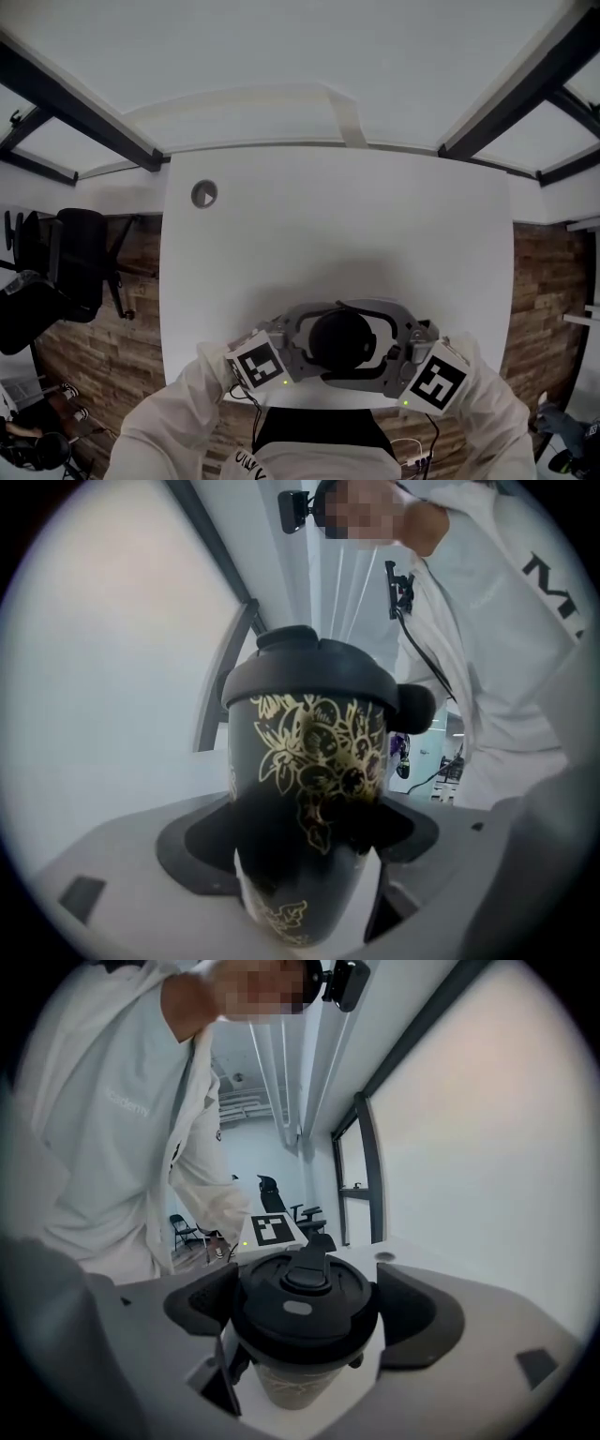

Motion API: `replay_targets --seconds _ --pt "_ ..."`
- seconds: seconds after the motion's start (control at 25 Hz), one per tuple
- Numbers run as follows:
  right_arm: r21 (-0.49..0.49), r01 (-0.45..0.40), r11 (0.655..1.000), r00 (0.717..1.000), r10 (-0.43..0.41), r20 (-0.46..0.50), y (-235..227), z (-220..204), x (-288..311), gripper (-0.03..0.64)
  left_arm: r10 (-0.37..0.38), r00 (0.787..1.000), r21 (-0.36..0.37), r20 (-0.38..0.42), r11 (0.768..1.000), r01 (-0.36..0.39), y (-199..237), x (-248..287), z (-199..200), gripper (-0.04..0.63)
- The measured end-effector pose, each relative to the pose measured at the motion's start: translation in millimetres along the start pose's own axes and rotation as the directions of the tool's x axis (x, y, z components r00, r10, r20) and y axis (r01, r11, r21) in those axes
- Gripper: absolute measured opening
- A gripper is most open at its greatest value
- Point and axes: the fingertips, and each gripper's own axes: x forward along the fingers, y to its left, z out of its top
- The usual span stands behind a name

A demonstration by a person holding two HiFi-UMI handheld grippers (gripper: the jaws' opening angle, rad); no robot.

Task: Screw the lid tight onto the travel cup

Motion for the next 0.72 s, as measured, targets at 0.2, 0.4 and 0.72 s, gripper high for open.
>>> replay_targets --seconds 0.2,0.4,0.72 --pt "0.037 0.051 0.998 0.996 -0.053 0.066 3.4 0.7 3.6 0.433 0.005 0.999 0.035 -0.039 0.999 -0.004 -1.5 -5.5 -0.5 0.406" --pt "0.016 0.163 0.986 0.981 -0.164 0.101 9.1 2.5 5.3 0.433 0.065 0.998 0.057 0.001 0.996 -0.065 -6.2 -5.0 -1.5 0.405" --pt "0.071 0.316 0.946 0.936 -0.323 0.140 9.3 2.2 0.1 0.433 0.221 0.975 0.066 0.024 0.973 -0.222 -4.6 -0.6 -0.4 0.405"
